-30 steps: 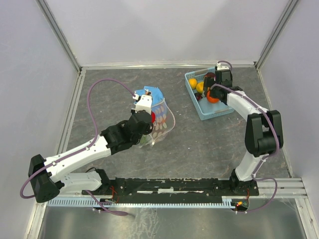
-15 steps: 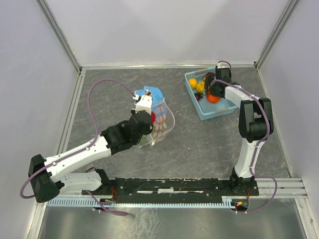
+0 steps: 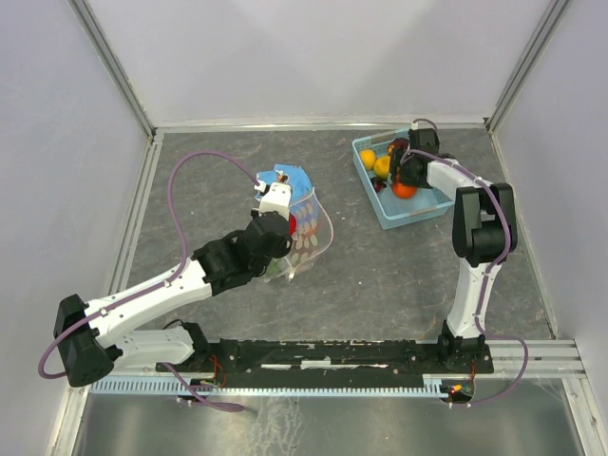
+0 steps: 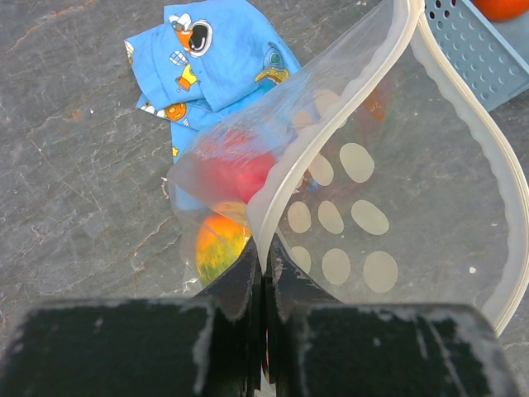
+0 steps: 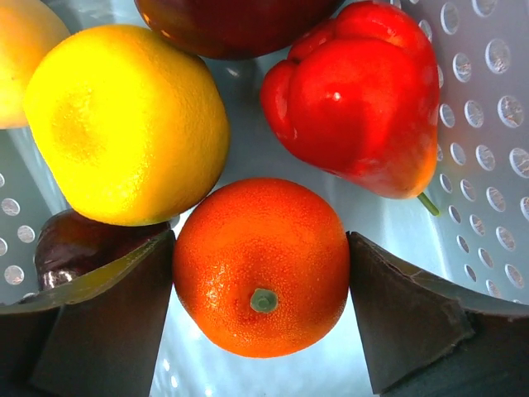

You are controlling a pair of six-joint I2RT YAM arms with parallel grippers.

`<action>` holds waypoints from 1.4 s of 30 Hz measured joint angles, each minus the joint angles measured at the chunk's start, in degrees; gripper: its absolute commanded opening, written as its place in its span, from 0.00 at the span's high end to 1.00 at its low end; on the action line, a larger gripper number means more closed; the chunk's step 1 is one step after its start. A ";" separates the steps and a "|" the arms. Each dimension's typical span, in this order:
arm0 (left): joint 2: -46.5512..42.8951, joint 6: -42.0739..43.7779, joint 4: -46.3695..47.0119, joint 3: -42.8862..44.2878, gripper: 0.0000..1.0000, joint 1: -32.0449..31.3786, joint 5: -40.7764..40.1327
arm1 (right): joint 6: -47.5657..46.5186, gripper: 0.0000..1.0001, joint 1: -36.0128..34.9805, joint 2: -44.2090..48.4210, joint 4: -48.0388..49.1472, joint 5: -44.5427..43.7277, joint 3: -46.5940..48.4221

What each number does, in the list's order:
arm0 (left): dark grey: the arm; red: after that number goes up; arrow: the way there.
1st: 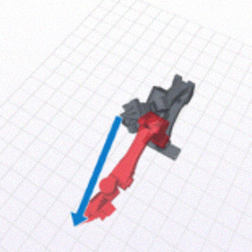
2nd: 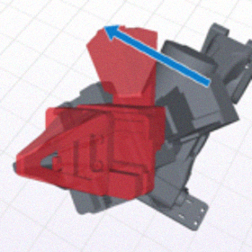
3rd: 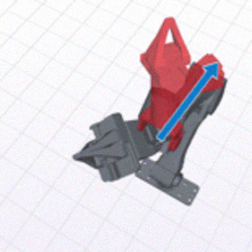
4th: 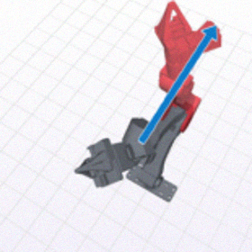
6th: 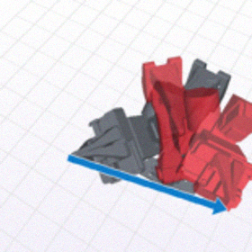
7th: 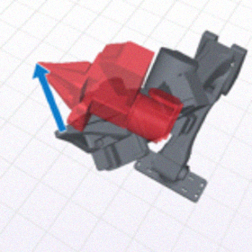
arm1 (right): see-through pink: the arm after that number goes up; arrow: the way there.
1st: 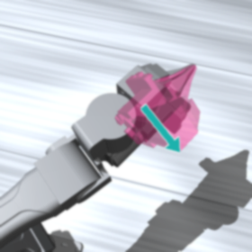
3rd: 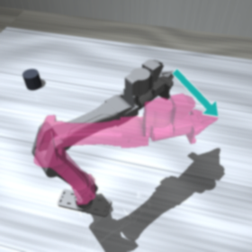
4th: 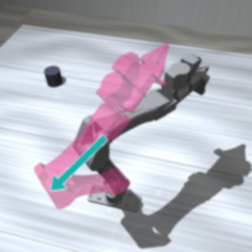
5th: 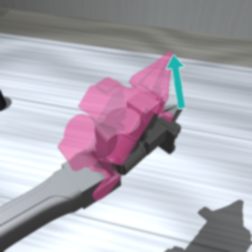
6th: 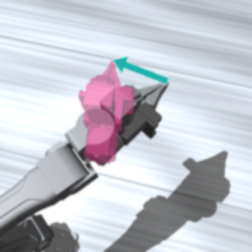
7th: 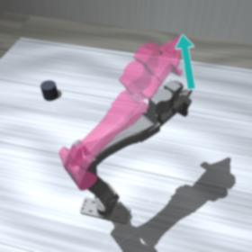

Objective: Place the food in the zip-top bag and seal the zipper
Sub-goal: Pick up the fake fruit from the bin.

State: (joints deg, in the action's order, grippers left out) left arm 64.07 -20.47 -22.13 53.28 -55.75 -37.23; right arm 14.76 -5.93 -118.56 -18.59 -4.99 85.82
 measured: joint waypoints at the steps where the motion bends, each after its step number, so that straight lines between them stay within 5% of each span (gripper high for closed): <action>1: 0.00 0.00 0.00 0.00 0.97 0.00 0.07 | 0.02 0.21 0.00 -0.02 -0.20 0.07 0.09; 7: 0.00 0.00 0.00 -0.04 0.97 0.00 0.31 | 0.11 0.36 0.00 0.00 -0.48 0.85 0.07; 27: -0.39 0.00 1.20 -0.24 0.97 0.00 2.19 | 3.50 0.42 -0.72 22.91 0.00 6.36 -16.33; 42: -0.61 0.00 1.75 -0.63 0.97 0.00 4.94 | 5.14 0.42 -16.52 48.65 -0.07 7.56 -24.59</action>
State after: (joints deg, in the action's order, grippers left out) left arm 63.46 -20.47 -20.38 52.64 -55.75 -32.29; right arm 19.90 -22.46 -69.91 -18.65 2.57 61.23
